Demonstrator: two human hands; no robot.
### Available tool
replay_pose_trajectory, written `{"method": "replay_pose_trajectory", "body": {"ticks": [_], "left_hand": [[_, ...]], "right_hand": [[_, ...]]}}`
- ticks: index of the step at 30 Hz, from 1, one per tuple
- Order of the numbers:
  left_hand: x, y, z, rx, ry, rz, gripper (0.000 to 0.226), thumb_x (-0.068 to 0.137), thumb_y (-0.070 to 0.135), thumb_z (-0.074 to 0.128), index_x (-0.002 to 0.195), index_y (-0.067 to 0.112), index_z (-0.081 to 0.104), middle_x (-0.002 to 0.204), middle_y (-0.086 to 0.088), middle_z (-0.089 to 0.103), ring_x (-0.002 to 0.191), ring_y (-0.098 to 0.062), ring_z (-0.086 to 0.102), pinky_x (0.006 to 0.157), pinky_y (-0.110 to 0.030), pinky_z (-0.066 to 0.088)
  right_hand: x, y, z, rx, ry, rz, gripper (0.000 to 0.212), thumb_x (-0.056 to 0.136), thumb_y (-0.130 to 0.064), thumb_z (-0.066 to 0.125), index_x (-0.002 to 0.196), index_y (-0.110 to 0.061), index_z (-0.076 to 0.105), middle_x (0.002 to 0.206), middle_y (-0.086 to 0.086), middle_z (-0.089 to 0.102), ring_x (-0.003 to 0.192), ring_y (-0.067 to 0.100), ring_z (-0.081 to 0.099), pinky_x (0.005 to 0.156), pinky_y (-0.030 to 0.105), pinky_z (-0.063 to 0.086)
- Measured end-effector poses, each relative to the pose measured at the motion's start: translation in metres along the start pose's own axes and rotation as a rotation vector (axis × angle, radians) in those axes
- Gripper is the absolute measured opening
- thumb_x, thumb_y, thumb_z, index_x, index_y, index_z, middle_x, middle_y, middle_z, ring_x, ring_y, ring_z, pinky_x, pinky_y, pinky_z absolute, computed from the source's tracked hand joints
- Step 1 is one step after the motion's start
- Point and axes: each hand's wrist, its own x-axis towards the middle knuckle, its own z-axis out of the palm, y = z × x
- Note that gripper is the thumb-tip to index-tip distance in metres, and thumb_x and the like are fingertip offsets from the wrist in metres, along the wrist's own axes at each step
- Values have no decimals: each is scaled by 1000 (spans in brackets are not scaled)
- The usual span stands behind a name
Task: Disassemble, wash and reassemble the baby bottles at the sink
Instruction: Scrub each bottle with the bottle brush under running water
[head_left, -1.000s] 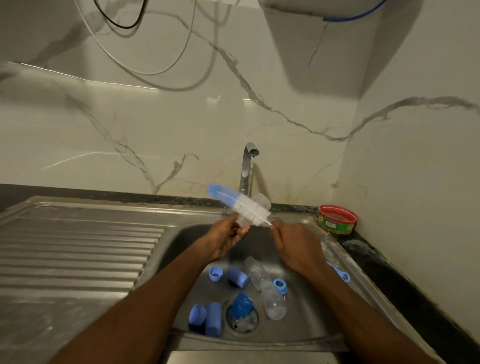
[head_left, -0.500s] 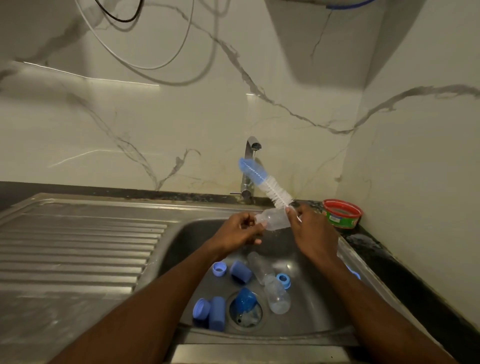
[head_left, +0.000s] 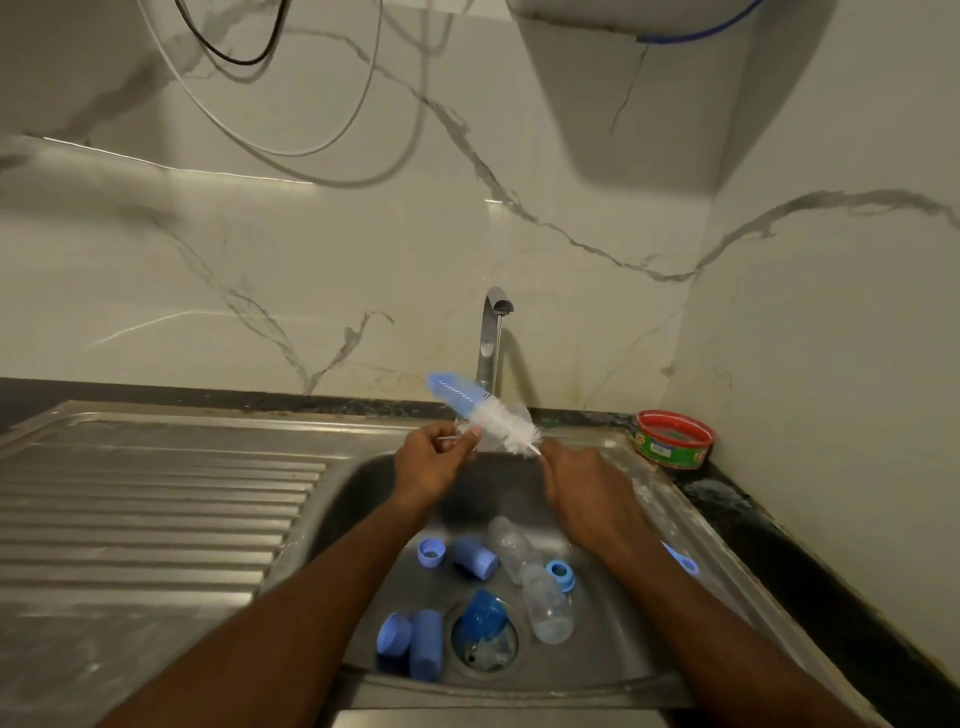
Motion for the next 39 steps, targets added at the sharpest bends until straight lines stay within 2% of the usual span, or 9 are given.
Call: {"method": "replay_pose_trajectory", "body": {"ticks": [3,7,10,17,20,26,29,33,39], "left_hand": [[-4,5,6,-21,-11,-25,27,81,45,81,96,26,70,87,6,77,83,-10,75,85,-41,62],[-2,6,9,-49,3,-57,24,86,42,78,100,23,72,91,5,77,88,-11,74,88,-38,61],[-4,10,5,-102,-49,-98,35,85,46,77,103,15,74,94,-1,79,89,-13,75,87,-34,61],[-1,9,1,-189,-86,-188,64,79,70,68,90,7,77,86,-7,79,96,-25,74,100,-47,54],[-2,12,4,-275,-115,-233,54,88,58,65,98,6,76,92,-9,79,99,-25,74,101,-42,54],[-2,17,6,-488,-135,-384,41,98,39,61,108,1,69,97,-12,77,96,-23,75,93,-32,58],[-1,18,4,-583,-182,-421,41,100,35,59,117,-2,66,109,-18,74,81,-15,72,73,-22,61],[-3,18,3,-525,-232,-444,45,100,33,60,122,-5,62,109,-19,70,85,-17,71,69,-20,60],[-14,25,7,-405,-475,-437,43,100,35,60,122,-2,64,105,-17,72,81,-14,73,72,-20,58]], "right_hand": [[5,9,0,-9,72,89,26,101,-21,52,126,-24,60,105,5,71,90,23,69,67,32,47],[-5,5,4,-34,73,-92,27,102,-30,52,128,-35,56,98,0,72,81,20,68,65,31,50],[1,16,-1,-40,167,8,20,104,-29,47,121,-29,57,94,3,71,80,24,68,61,33,49],[0,14,3,28,178,-34,23,105,-31,46,125,-30,56,92,3,71,74,21,66,65,35,55],[-2,9,4,79,117,-64,26,105,-31,46,129,-32,54,95,2,71,79,22,68,72,40,59],[0,10,4,85,111,-1,22,105,-32,43,124,-29,53,91,1,67,76,20,65,70,40,59],[-7,6,2,-29,37,-106,20,107,-35,31,117,-29,47,82,1,57,71,22,57,63,39,49],[0,13,-1,65,147,56,23,107,-33,40,122,-29,57,94,2,69,80,22,65,71,38,55],[3,10,-9,202,360,-3,20,106,-37,43,109,-24,58,103,-1,62,86,20,60,71,39,55]]}}
